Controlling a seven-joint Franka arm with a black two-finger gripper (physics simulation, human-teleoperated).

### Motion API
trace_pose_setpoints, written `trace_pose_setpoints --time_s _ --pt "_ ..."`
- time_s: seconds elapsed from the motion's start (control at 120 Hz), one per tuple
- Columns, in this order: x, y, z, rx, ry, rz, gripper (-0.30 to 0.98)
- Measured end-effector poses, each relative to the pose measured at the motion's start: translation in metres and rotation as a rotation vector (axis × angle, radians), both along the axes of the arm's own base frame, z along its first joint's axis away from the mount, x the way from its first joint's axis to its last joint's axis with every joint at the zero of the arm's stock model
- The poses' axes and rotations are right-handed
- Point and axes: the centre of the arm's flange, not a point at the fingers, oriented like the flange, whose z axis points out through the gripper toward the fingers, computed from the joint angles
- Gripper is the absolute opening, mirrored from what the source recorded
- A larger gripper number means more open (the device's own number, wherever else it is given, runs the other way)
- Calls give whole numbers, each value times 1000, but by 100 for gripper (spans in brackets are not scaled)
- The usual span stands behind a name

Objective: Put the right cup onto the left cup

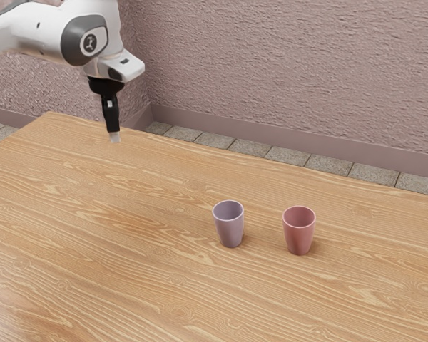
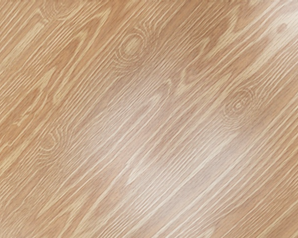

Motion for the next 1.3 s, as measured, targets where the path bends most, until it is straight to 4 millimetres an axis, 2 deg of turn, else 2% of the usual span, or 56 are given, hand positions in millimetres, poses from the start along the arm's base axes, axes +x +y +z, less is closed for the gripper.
trace_pose_setpoints --time_s 0.058,0.092,0.2,0.25,0.358,0.533,0.642,0.833,0.992,1.175,1.3 --pt "15 -7 -3 6 -12 -11 69" --pt "24 -17 -6 9 -17 -27 69" --pt "57 -59 -30 8 -20 -88 69" --pt "74 -85 -39 14 -32 -129 69" --pt "91 -133 -61 19 -40 -212 69" --pt "91 -216 -77 -24 -71 -362 69" --pt "86 -263 -97 -45 -71 -445 69" --pt "80 -326 -133 -46 -72 -551 69" --pt "88 -355 -153 -43 -104 -585 69" --pt "109 -370 -177 -53 -147 -601 69" --pt "117 -370 -199 -54 -145 -602 69"
